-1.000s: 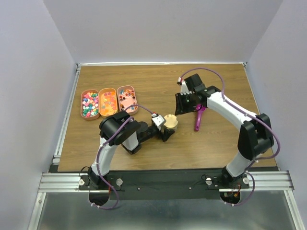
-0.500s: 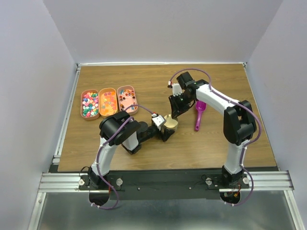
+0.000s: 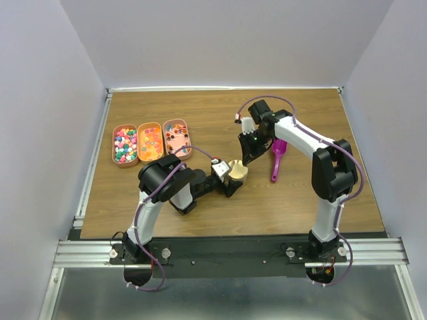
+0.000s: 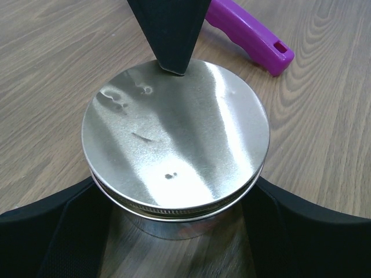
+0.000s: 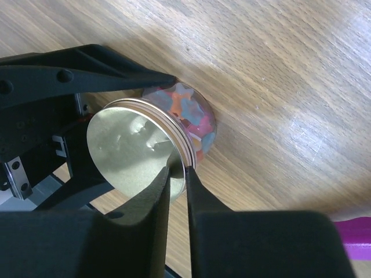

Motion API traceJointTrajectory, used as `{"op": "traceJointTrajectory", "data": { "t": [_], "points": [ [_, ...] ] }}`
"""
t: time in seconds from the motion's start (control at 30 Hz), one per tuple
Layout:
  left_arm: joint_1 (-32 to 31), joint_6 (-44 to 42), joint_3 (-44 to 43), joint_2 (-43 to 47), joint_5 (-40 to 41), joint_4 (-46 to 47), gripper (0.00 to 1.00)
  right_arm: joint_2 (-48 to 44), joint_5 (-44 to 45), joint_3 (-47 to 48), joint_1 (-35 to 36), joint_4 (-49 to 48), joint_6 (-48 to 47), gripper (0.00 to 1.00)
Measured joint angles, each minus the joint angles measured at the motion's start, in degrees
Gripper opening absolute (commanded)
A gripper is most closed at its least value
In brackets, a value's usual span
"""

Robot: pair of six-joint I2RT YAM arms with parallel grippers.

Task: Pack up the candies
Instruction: Screw the bottle lid onto the packing bottle.

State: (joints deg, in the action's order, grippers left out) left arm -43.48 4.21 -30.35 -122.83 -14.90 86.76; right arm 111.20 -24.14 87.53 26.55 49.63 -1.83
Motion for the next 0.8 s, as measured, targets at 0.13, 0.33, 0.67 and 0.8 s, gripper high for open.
{"op": "traceJointTrajectory", "data": {
  "t": [0.13,0.33,0.67,0.8],
  "points": [
    [0.0,-0.11,0.0,0.02,-0.04,0.0,0.73,-1.49,1.07,-1.97,0.02,-1.25,1.88,0.1],
    [0.0,-0.13,0.0,0.02,-0.04,-0.02,0.73,-7.72,2.49,-10.01,0.59,-3.56,7.78,0.02],
    [0.02,0.57,-0.2,0.0,0.46,-0.11,0.73,-10.47,5.29,-19.82,3.93,-4.15,15.96,0.21],
    [0.02,0.57,-0.2,0.0,0.46,-0.11,0.73,-12.79,5.88,-18.14,2.1,-4.04,15.45,0.39]
  ]
}}
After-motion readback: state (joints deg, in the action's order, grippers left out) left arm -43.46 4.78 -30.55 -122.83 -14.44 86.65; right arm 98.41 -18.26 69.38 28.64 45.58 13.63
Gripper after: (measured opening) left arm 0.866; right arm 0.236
